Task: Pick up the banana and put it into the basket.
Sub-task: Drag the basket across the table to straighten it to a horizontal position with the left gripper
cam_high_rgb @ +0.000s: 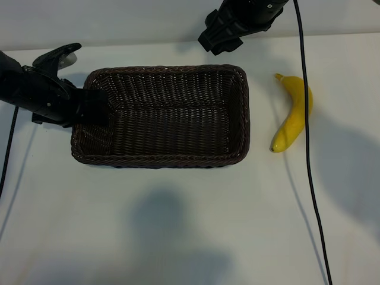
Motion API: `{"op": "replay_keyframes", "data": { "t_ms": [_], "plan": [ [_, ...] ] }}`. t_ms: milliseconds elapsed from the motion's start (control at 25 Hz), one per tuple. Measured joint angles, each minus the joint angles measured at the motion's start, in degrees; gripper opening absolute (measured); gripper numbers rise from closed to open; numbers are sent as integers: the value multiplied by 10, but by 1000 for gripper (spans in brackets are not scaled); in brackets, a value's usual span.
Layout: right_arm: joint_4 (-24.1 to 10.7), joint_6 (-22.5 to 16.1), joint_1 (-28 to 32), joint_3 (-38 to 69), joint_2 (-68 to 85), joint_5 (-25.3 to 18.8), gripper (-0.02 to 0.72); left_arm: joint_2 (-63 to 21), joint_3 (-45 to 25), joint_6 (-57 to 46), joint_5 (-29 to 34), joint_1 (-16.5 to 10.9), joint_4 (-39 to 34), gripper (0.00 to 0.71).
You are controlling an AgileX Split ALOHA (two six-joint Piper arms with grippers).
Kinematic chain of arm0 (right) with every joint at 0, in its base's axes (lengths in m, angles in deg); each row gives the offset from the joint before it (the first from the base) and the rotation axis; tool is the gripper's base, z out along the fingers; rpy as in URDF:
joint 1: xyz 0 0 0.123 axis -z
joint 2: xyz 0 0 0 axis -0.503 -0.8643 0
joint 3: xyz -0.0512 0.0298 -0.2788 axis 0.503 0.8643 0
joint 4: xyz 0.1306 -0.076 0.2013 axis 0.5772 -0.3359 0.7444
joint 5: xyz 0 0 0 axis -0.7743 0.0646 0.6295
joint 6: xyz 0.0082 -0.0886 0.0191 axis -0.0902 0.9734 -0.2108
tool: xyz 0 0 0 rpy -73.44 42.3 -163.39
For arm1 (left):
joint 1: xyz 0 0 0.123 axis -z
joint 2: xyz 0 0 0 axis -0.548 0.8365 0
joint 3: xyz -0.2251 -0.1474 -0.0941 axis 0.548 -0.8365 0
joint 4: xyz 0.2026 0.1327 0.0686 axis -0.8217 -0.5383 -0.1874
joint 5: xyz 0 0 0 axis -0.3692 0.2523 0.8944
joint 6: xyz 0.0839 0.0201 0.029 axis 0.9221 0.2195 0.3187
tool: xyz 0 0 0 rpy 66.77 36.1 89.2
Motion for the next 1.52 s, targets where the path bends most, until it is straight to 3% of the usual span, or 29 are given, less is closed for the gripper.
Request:
{"op": "replay_keyframes", "data": {
  "t_ms": [240, 320, 560, 680, 1080, 1520],
  "plan": [
    [0, 0, 0, 0, 0, 0, 593, 1, 0, -1, 5, 0, 12, 168],
    [0, 0, 0, 0, 0, 0, 593, 1, 0, -1, 9, 0, 12, 198],
    [-1, 0, 0, 0, 0, -1, 593, 1, 1, -1, 20, 0, 28, 526],
    [-1, 0, 0, 0, 0, -1, 593, 1, 1, -1, 24, 0, 29, 602],
    [-1, 0, 0, 0, 0, -1, 593, -21, 2, -14, 47, 0, 18, 601],
    [-1, 0, 0, 0, 0, -1, 593, -75, 2, -97, 75, 0, -120, 598]
  ]
}}
